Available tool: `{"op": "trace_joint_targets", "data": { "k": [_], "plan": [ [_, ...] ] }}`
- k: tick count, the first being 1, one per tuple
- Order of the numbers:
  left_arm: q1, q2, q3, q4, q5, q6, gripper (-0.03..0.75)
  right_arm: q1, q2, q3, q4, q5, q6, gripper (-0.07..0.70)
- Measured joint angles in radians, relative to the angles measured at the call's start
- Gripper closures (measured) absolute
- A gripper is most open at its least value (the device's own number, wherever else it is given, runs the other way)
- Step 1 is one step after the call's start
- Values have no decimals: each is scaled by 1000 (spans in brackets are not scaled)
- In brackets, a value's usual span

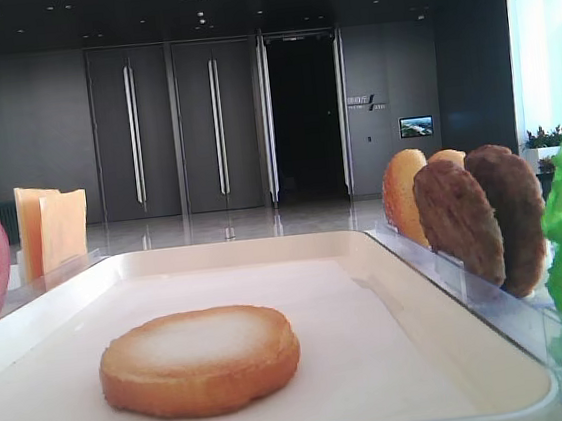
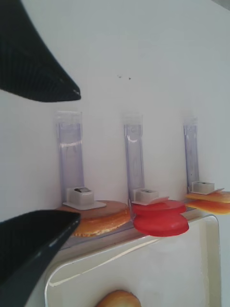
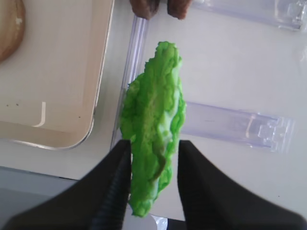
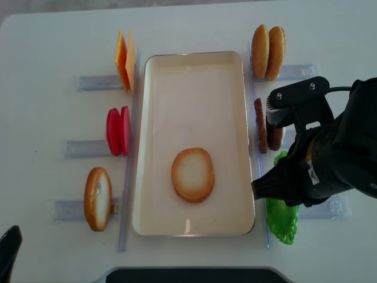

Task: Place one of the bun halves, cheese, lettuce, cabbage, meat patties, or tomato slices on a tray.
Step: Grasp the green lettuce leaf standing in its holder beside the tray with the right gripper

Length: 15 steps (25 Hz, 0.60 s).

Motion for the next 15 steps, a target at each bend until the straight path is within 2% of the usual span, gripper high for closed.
{"op": "trace_joint_targets", "data": {
  "k": [3, 5, 10, 15],
  "plan": [
    [0, 0, 0, 0, 0, 0, 181, 0, 0, 0, 0, 0, -3, 408],
    [0, 0, 0, 0, 0, 0, 181, 0, 0, 0, -4, 0, -4, 441],
    [0, 0, 0, 0, 0, 0, 181, 0, 0, 0, -27, 0, -25, 619],
    [0, 0, 0, 0, 0, 0, 181, 0, 0, 0, -27, 0, -60, 629]
  ]
}}
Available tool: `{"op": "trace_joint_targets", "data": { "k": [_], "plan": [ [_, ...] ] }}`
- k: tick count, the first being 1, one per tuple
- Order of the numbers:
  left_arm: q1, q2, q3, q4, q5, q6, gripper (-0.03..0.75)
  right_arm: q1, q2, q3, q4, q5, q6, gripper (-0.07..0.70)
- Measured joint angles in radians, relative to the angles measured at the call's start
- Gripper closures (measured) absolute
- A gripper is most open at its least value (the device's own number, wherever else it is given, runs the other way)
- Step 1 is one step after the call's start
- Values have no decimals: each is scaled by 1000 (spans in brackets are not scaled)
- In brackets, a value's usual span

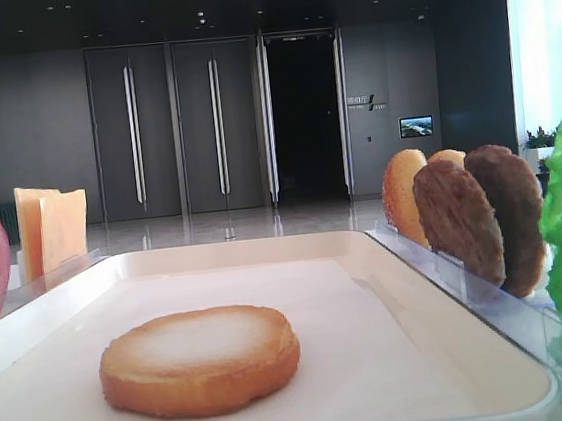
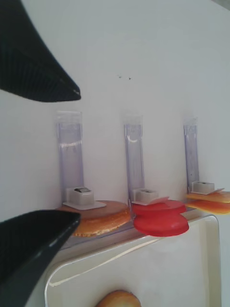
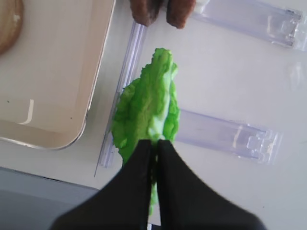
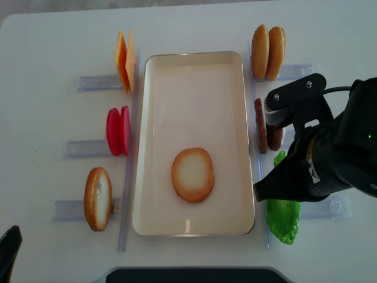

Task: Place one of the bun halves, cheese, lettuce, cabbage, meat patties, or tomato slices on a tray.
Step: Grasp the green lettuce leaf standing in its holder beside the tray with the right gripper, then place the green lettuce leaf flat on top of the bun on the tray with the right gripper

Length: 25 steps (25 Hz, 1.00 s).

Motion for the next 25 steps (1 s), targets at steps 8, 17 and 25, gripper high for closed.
{"op": "trace_joint_targets", "data": {
  "k": [8, 17, 25],
  "plan": [
    [0, 0, 0, 0, 0, 0, 181, 0, -2, -98, 25, 12, -50, 629],
    [0, 0, 0, 0, 0, 0, 181, 0, -2, -246, 63, 92, -63, 629],
    [0, 0, 0, 0, 0, 0, 181, 0, -2, -251, 225, -44, -120, 629]
  ]
}}
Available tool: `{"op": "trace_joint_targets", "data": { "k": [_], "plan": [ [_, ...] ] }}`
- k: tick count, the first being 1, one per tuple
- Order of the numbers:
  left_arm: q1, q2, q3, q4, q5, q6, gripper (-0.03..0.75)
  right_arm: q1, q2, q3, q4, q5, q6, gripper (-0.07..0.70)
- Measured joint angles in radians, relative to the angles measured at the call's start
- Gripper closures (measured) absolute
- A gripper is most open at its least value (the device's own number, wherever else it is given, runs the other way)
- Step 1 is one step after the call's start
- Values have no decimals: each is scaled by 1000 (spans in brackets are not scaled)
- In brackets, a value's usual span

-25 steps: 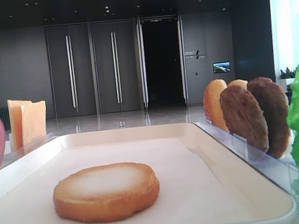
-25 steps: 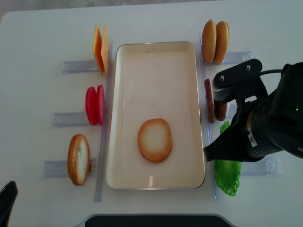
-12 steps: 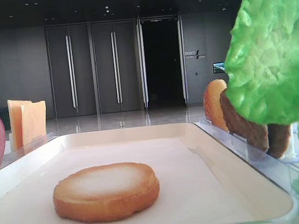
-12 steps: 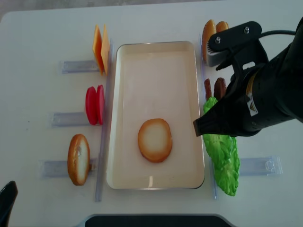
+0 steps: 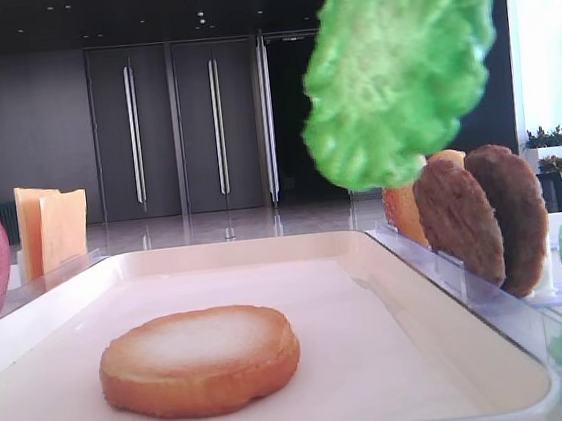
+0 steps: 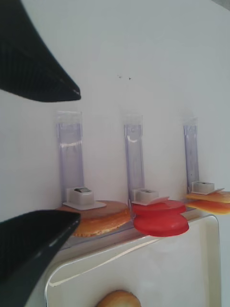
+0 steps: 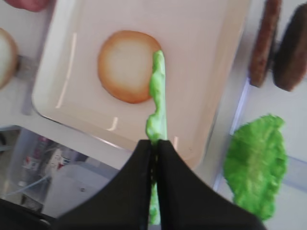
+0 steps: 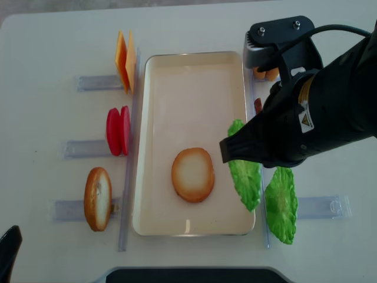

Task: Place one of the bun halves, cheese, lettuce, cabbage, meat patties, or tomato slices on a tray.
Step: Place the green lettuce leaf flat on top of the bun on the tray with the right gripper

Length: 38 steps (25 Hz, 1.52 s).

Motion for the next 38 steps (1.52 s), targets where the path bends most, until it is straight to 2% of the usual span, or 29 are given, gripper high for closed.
{"op": "trace_joint_targets", "data": {
  "k": [6, 11, 15, 19, 23, 30, 33, 38],
  "plan": [
    [0, 0, 0, 0, 0, 0, 181, 0, 0, 4, 97, -212, -30, 629],
    [0, 0, 0, 0, 0, 0, 181, 0, 0, 91, 200, -354, -56, 629],
    [0, 0, 0, 0, 0, 0, 181, 0, 0, 162, 395, -484, -184, 629],
    [0, 0, 0, 0, 0, 0, 181, 0, 0, 214, 619, -574, -350, 629],
    [0, 0, 0, 0, 0, 0, 181, 0, 18, 230, 866, -624, -557, 629],
    [0, 0, 0, 0, 0, 0, 181, 0, 144, 230, 1273, -649, -967, 629],
    [0, 0, 0, 0, 0, 0, 181, -1, 191, 230, 1376, -674, -1086, 629],
    [0, 0, 0, 0, 0, 0, 181, -45, 229, 232, 1407, -655, -1167, 629]
  ]
}}
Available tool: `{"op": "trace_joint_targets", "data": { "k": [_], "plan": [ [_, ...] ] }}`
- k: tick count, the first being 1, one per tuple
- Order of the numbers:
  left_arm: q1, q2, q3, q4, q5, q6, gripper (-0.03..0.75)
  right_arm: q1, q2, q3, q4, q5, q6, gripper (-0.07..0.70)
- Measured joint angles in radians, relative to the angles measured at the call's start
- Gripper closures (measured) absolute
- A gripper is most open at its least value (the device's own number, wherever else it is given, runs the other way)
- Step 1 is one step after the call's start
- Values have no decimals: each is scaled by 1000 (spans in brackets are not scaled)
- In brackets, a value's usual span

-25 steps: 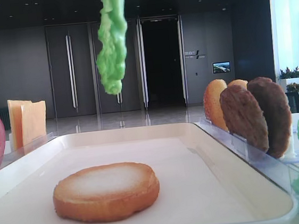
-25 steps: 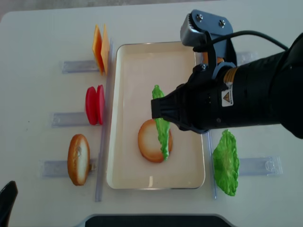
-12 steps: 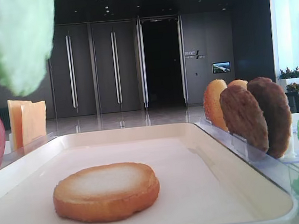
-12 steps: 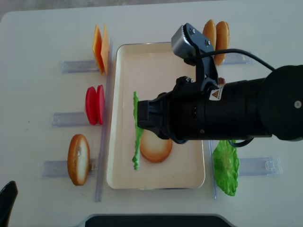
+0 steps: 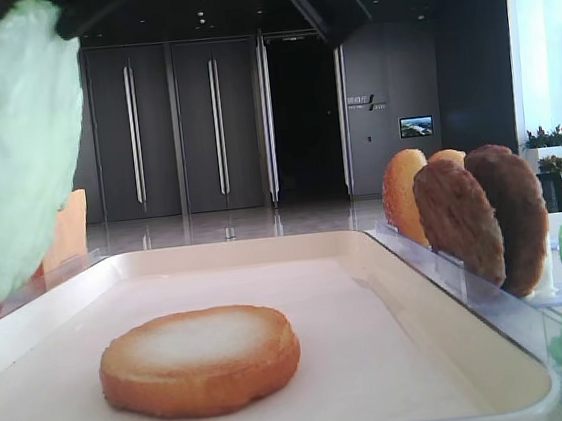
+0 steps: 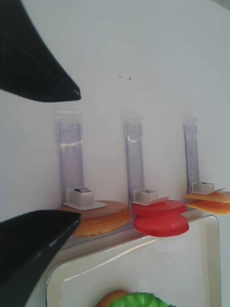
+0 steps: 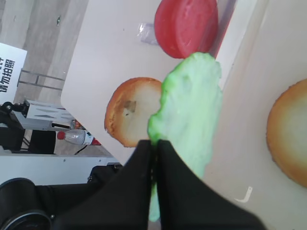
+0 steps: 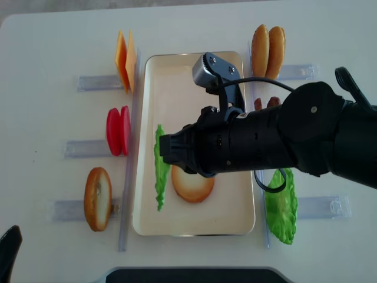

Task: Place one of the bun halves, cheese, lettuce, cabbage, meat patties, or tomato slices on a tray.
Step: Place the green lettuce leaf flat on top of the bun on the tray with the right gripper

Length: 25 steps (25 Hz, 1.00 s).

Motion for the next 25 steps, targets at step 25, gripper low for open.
{"op": "trace_joint_targets", "data": {
  "k": [25],
  "plan": [
    [0, 0, 0, 0, 0, 0, 181, -111, 81, 21, 10, 103, -164, 629]
  ]
}}
